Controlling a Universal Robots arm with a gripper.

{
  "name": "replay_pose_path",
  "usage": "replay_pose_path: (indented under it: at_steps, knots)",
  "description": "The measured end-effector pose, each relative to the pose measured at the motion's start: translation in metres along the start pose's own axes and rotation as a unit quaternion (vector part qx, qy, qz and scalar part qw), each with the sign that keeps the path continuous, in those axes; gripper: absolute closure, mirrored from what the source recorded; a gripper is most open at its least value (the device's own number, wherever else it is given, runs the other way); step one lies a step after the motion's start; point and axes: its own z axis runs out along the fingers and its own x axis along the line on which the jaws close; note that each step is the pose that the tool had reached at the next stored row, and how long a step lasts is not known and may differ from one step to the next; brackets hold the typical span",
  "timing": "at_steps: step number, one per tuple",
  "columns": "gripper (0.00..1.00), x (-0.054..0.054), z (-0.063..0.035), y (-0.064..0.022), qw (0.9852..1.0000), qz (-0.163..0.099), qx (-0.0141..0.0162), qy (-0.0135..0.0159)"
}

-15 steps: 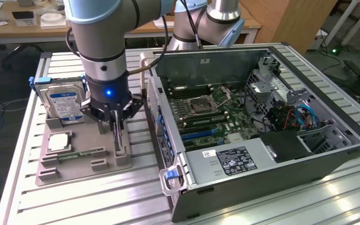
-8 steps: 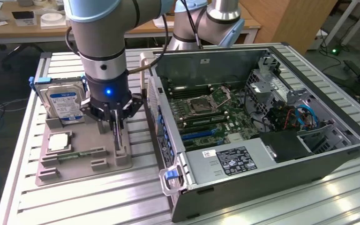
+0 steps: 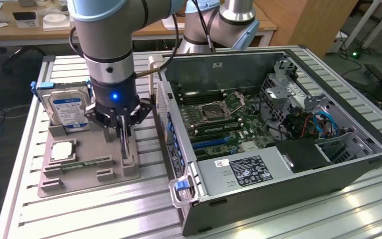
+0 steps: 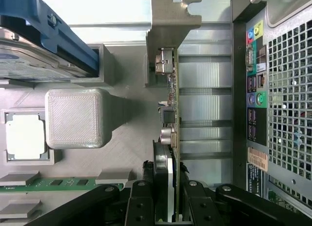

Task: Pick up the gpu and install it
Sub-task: 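Pick up the gpu and move the gpu toward the slot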

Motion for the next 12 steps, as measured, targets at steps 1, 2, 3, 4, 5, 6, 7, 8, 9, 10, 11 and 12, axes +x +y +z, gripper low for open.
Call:
replay_pose_path:
  at_steps: [1, 2, 3, 4, 5, 6, 7, 8, 9, 10, 11, 12]
  knots:
    - [0.72, 0.0000, -0.0004, 0.0000, 1.0000, 0.000, 0.0000, 0.0000]
    - [0.72, 0.0000, -0.0008, 0.0000, 1.0000, 0.000, 0.0000, 0.0000]
    - [0.72, 0.0000, -0.0011, 0.0000, 1.0000, 0.000, 0.0000, 0.0000]
    - [0.72, 0.0000, -0.0015, 0.0000, 1.0000, 0.000, 0.0000, 0.0000]
    - [0.72, 0.0000, -0.0019, 0.0000, 1.0000, 0.000, 0.0000, 0.0000]
    - [0.72, 0.0000, -0.0023, 0.0000, 1.0000, 0.000, 0.0000, 0.0000]
    - [0.72, 0.0000, -0.0026, -0.0001, 1.0000, 0.000, 0.0000, 0.0000]
    - [0.72, 0.0000, -0.0029, -0.0001, 1.0000, 0.000, 0.0000, 0.0000]
    - [0.72, 0.0000, -0.0033, -0.0001, 1.0000, 0.000, 0.0000, 0.0000]
    - [0.72, 0.0000, -0.0037, -0.0001, 1.0000, 0.000, 0.0000, 0.0000]
    - [0.72, 0.0000, -0.0039, -0.0002, 1.0000, 0.000, 0.0000, 0.0000]
    - [0.72, 0.0000, -0.0042, -0.0002, 1.0000, 0.000, 0.0000, 0.0000]
